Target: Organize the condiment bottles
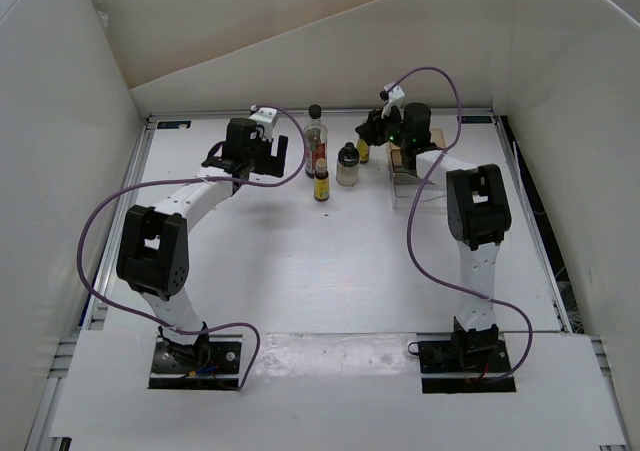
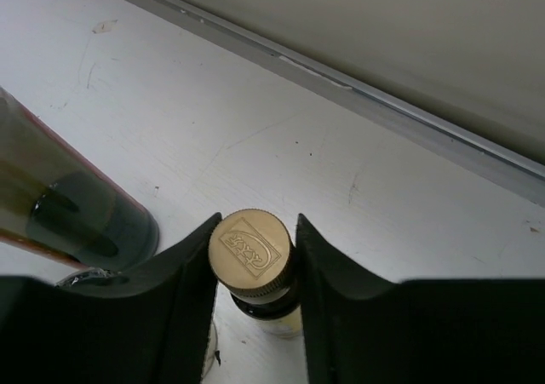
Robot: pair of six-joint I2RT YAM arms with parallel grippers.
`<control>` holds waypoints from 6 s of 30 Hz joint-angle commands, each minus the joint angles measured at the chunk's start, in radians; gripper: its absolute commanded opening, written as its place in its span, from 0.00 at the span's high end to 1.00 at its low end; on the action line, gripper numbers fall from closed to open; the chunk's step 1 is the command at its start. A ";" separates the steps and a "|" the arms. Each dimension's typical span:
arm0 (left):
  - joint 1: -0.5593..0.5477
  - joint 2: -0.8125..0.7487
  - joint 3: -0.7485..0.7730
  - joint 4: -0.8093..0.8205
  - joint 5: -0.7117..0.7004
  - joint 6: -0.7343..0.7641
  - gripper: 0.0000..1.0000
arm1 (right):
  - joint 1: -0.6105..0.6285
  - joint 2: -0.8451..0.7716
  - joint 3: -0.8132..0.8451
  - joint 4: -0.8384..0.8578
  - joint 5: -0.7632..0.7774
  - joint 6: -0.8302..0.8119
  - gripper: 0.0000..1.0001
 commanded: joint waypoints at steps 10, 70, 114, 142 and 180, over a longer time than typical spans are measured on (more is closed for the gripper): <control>0.003 -0.048 -0.008 0.021 0.021 -0.010 0.00 | 0.043 -0.134 -0.118 0.062 0.021 -0.088 1.00; -0.061 -0.086 -0.026 0.040 0.036 -0.048 0.00 | -0.219 -0.789 -0.804 0.262 0.305 -0.136 1.00; -0.061 -0.050 -0.028 0.042 0.027 -0.041 0.00 | -0.169 -0.688 -0.852 0.391 0.400 -0.214 0.24; -0.057 -0.151 -0.106 0.060 0.001 -0.039 0.00 | 0.267 -0.693 -0.755 0.337 0.124 -0.074 0.24; 0.008 -0.122 -0.117 0.079 0.044 -0.059 0.00 | 0.287 -0.309 -0.412 0.222 0.099 -0.099 0.24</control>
